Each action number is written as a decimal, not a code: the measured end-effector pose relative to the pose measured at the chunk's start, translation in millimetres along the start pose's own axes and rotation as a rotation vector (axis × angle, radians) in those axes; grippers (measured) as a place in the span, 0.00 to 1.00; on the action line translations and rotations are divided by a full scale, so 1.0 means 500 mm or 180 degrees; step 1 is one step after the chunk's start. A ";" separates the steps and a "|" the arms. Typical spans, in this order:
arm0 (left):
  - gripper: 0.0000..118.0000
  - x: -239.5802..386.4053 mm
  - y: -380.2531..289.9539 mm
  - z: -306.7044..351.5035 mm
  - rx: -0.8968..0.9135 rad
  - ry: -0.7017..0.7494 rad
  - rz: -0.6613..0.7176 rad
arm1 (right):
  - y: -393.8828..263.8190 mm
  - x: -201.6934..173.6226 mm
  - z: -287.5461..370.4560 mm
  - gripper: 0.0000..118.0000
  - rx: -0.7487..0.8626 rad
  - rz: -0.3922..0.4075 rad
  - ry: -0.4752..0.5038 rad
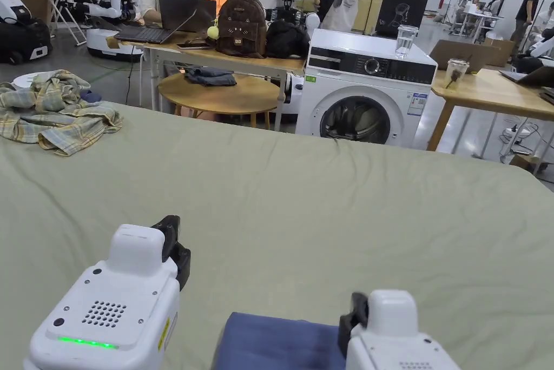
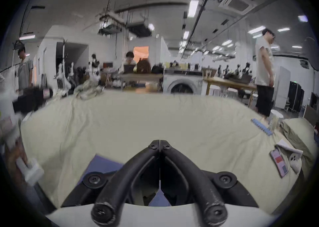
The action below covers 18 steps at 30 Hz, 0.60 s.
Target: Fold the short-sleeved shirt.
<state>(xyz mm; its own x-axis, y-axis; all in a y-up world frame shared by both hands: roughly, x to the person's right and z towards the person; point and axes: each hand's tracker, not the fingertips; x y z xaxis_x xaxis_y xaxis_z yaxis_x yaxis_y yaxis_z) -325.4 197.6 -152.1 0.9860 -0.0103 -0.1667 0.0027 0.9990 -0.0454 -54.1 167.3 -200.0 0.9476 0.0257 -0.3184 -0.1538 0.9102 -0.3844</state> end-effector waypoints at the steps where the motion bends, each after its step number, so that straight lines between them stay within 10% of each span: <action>1: 0.00 0.000 0.000 0.003 -0.0015 -0.0012 -0.0007 | -0.022 -0.007 -0.014 0.00 -0.0169 0.0028 0.0019; 7: 0.00 -0.011 -0.014 0.016 -0.0229 -0.0022 0.0033 | -0.111 -0.003 -0.123 0.00 -0.1302 -0.0146 -0.0006; 18: 0.02 -0.132 -0.089 -0.027 -0.1874 -0.0951 0.1032 | -0.108 0.003 -0.113 0.00 -0.1090 -0.0088 -0.0018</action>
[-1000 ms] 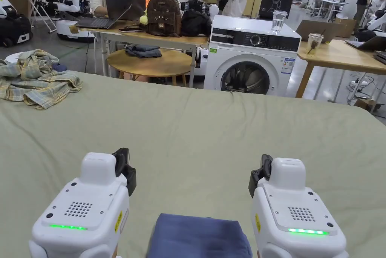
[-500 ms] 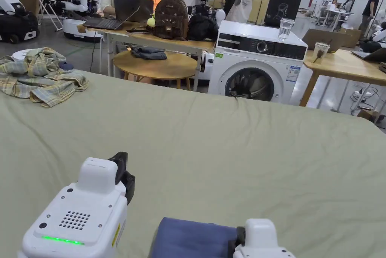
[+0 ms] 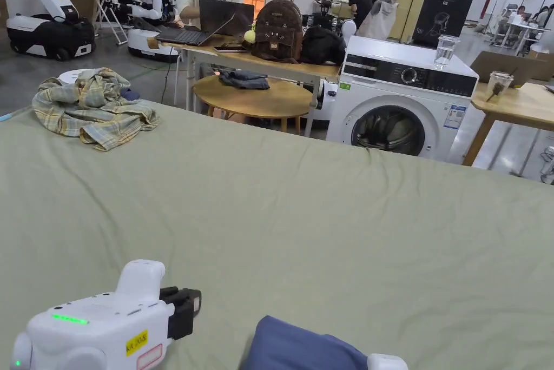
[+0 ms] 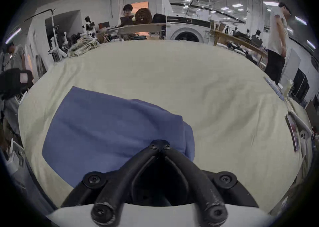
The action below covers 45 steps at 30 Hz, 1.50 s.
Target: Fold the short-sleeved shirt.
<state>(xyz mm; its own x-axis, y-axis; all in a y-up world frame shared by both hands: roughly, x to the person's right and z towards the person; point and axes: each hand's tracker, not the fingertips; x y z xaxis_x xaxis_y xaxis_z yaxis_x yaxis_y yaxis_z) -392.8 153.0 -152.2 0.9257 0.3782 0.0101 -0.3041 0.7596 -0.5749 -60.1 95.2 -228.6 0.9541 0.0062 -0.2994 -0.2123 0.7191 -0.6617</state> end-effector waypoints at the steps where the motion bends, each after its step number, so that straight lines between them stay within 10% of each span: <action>1: 0.08 -0.021 0.001 -0.013 -0.0140 -0.0160 0.0149 | -0.001 0.001 0.000 0.00 0.0001 0.0000 0.0005; 5: 0.52 -0.079 0.001 -0.052 -0.0603 -0.0645 0.0649 | 0.006 0.009 0.002 0.00 -0.0035 -0.0046 0.0059; 16: 0.50 -0.107 -0.016 -0.206 -0.1587 -0.1932 0.1294 | 0.007 0.006 0.005 0.00 -0.0057 -0.0039 0.0058; 29: 0.50 -0.035 -0.068 -0.313 -0.1576 -0.2202 0.1365 | 0.006 0.005 0.005 0.00 -0.0053 -0.0057 0.0051; 33: 0.22 -0.032 -0.073 -0.307 -0.1666 -0.1847 0.1323 | 0.009 0.008 0.008 0.00 -0.0046 -0.0093 0.0104; 45: 0.17 -0.044 -0.035 -0.213 -0.1414 -0.1755 0.1426 | 0.068 -0.052 0.050 0.00 0.0229 0.0161 0.0086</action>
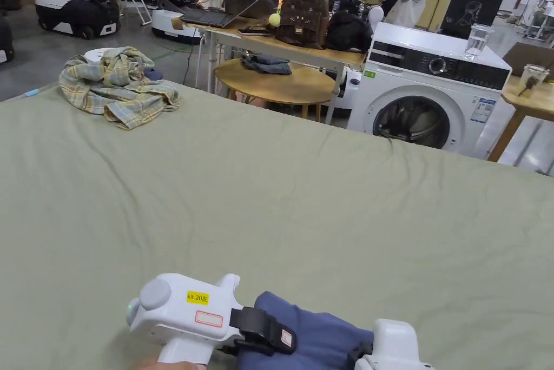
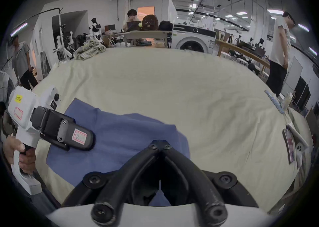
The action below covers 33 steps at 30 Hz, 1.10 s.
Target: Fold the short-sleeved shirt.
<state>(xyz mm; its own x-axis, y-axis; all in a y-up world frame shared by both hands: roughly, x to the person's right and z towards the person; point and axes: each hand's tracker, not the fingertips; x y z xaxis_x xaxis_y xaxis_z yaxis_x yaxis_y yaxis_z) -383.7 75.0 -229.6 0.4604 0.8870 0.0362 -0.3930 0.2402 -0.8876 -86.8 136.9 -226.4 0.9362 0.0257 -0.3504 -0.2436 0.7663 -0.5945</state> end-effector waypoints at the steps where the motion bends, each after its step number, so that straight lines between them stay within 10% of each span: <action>1: 0.17 0.004 0.003 0.026 0.0043 0.0022 0.0008 | 0.011 -0.010 0.001 0.00 0.0039 0.0038 0.0012; 19: 0.17 -0.063 0.067 0.658 0.0693 0.1438 0.0168 | 0.133 -0.299 -0.036 0.00 0.0363 0.0447 0.0716; 33: 0.17 -0.133 0.129 0.919 0.0623 0.3068 0.0617 | 0.125 -0.350 -0.070 0.00 0.0200 0.0555 0.0792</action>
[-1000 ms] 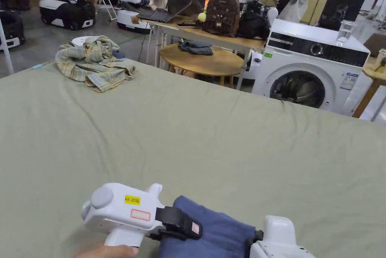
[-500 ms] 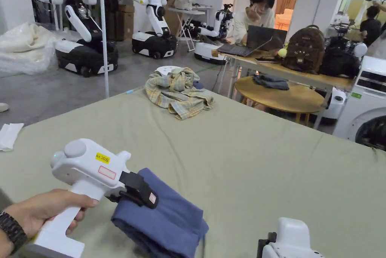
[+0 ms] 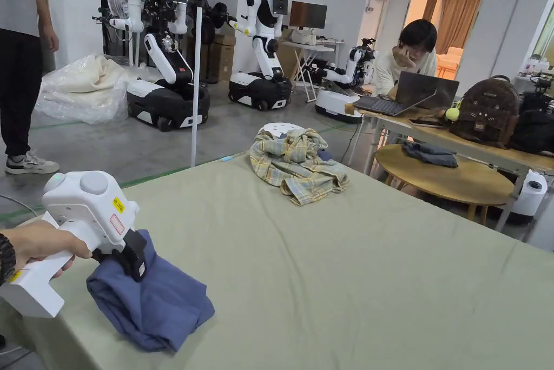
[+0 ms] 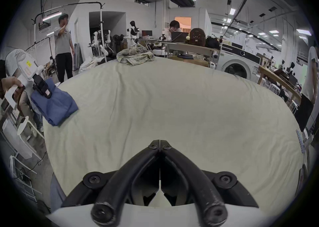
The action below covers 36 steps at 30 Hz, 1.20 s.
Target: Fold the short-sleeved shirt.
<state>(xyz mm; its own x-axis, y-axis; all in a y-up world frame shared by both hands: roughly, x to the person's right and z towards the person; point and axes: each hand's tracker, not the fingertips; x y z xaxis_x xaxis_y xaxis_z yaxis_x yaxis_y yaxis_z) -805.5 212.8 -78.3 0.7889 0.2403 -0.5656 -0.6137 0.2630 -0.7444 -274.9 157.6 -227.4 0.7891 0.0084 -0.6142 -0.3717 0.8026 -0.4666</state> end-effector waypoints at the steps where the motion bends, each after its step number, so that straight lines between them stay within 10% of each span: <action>1: 0.17 -0.003 0.000 -0.008 0.0013 0.0044 0.0037 | -0.001 0.001 -0.002 0.00 -0.0005 -0.0001 -0.0004; 10: 0.35 -0.007 0.004 -0.026 -0.0044 0.0492 -0.0101 | -0.001 0.006 -0.003 0.00 -0.0032 -0.0008 -0.0036; 36: 0.35 0.093 -0.081 0.077 0.0912 0.0475 -0.0484 | 0.002 0.039 0.025 0.00 0.0084 -0.0112 -0.0038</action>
<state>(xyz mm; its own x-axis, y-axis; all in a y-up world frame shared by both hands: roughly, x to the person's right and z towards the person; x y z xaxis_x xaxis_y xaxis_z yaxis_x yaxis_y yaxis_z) -745.1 249.3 -61.0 0.8547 0.0447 -0.5172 -0.4558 0.5418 -0.7062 -253.7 166.0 -231.6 0.8073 -0.0132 -0.5899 -0.3306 0.8180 -0.4707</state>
